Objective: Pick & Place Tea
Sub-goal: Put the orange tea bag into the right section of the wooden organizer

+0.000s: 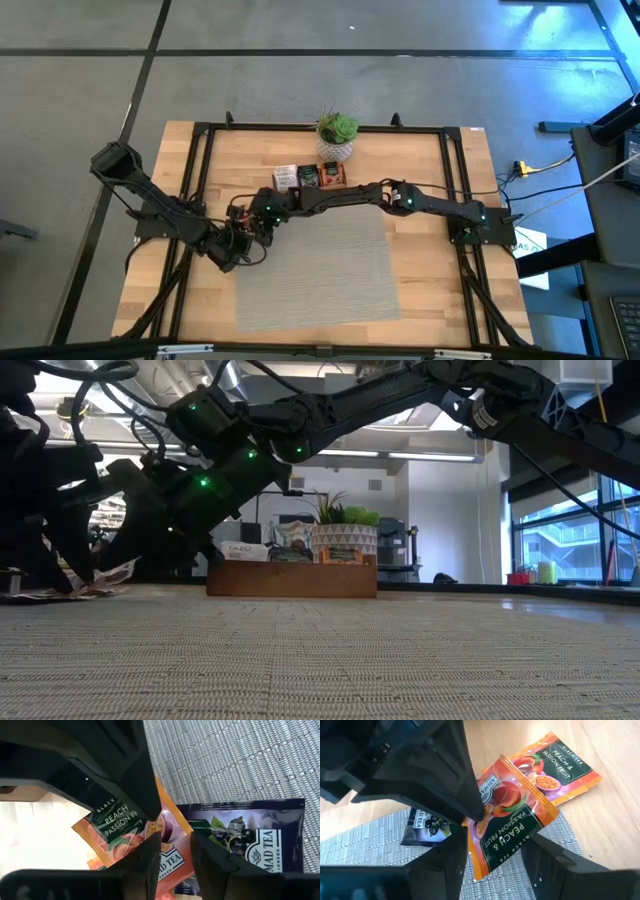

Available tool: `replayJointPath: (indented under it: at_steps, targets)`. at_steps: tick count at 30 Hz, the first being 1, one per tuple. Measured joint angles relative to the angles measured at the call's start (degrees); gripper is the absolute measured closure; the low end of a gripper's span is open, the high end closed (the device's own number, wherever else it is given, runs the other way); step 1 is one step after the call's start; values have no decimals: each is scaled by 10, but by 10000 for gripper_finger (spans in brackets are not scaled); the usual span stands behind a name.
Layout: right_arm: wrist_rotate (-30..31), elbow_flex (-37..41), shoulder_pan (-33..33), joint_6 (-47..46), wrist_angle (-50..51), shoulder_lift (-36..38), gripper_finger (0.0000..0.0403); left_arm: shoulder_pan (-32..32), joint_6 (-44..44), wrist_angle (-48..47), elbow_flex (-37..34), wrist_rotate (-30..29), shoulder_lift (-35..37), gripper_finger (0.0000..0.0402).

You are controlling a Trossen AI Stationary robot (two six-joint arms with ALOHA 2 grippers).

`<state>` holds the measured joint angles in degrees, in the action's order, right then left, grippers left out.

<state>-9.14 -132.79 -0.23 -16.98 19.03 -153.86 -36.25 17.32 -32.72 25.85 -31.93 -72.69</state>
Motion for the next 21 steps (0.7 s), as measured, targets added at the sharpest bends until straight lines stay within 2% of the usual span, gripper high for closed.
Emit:
replayJointPath:
  at_steps: [5,14,21]
  targets:
    - [0,0,0,2,0,0,264,0,-1,8,0,-1,0,300]
    - [1,0,-1,39,0,0,387,0,-1,12,0,-14,5,300]
    - [12,1,-7,83,68,23,394,0,-5,-22,34,-17,46,300]
